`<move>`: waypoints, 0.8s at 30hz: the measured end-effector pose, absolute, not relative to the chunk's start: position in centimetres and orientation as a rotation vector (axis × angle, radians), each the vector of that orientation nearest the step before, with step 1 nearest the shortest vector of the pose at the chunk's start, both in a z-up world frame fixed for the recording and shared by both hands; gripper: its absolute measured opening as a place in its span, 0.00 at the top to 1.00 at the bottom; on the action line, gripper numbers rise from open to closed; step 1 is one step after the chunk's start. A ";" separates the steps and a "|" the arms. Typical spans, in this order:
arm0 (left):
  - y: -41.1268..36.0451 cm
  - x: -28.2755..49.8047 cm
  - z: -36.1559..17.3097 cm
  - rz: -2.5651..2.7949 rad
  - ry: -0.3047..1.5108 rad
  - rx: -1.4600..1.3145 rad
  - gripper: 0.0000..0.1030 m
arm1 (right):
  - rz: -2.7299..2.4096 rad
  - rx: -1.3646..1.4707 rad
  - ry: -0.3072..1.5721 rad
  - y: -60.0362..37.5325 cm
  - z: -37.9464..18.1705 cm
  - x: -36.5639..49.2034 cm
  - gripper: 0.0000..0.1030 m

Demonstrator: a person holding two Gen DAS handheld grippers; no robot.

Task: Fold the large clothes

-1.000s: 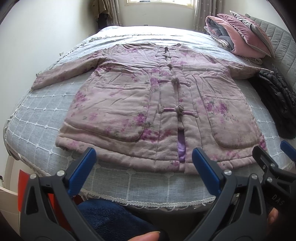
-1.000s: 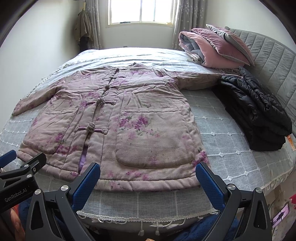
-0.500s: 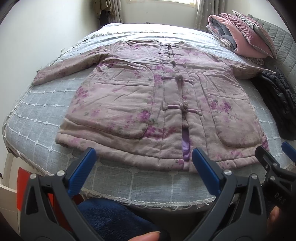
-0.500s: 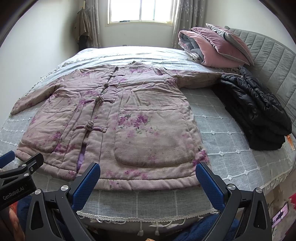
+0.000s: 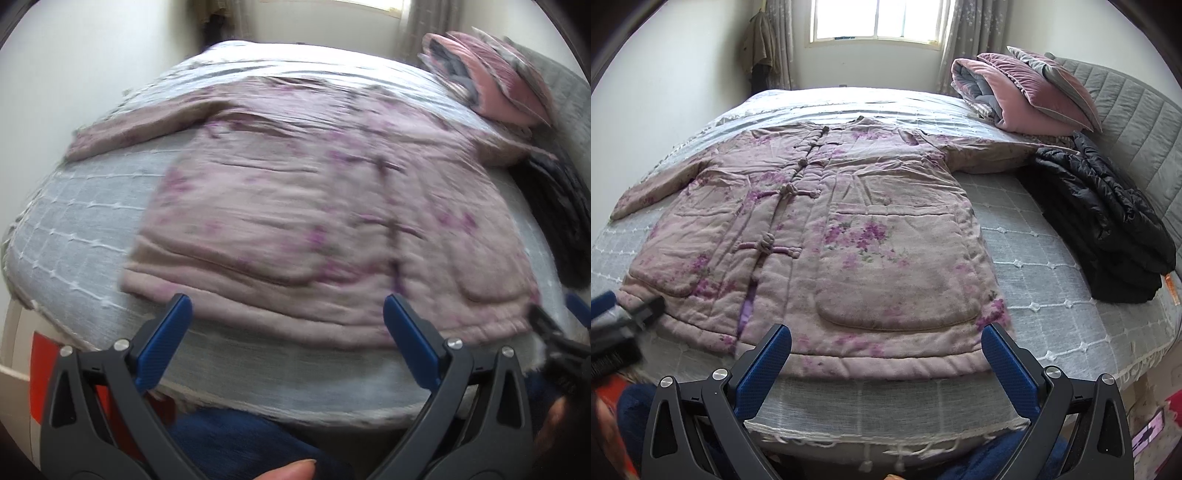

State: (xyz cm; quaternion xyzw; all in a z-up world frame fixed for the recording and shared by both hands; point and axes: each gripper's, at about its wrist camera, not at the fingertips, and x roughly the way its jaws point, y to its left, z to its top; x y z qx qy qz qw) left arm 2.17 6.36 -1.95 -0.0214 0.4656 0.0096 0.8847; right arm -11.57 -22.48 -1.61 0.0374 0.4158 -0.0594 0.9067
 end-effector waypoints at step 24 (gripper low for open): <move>20.1 8.7 -8.7 0.075 1.050 -0.354 0.91 | 0.004 0.432 1.079 -36.7 -9.8 -5.5 0.81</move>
